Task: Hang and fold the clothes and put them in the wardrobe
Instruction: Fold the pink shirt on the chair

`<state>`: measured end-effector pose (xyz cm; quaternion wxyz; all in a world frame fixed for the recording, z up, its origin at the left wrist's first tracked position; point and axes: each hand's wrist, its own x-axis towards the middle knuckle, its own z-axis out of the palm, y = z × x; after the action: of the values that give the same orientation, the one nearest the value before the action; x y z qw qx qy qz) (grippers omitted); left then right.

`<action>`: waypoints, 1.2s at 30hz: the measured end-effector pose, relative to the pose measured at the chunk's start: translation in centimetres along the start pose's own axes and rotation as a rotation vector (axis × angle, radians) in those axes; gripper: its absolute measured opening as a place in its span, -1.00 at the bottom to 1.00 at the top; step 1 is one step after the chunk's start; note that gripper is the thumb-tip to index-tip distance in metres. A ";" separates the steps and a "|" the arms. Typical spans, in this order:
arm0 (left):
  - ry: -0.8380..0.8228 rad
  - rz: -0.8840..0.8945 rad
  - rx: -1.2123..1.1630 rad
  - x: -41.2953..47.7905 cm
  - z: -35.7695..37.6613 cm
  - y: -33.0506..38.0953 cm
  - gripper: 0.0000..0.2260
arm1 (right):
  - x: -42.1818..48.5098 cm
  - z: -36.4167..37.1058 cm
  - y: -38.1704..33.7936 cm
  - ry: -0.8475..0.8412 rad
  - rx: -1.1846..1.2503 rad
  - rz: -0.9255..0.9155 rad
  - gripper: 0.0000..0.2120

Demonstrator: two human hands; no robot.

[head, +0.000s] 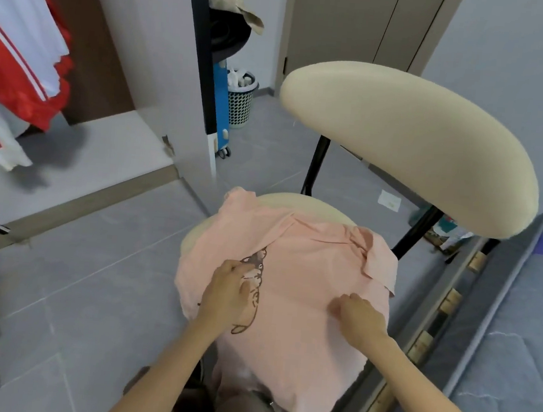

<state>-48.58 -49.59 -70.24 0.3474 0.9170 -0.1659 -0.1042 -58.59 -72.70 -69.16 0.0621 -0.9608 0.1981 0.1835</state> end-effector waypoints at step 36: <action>0.659 -0.318 -0.305 6.1 -9.0 -8.5 -0.90 | 15.8 -5.8 -22.3 0.350 0.579 -0.493 -0.84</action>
<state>-38.22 -40.47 -69.72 0.4939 0.8534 0.1161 0.1195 -34.19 -59.14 -68.70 0.3371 -0.9390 0.0134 -0.0661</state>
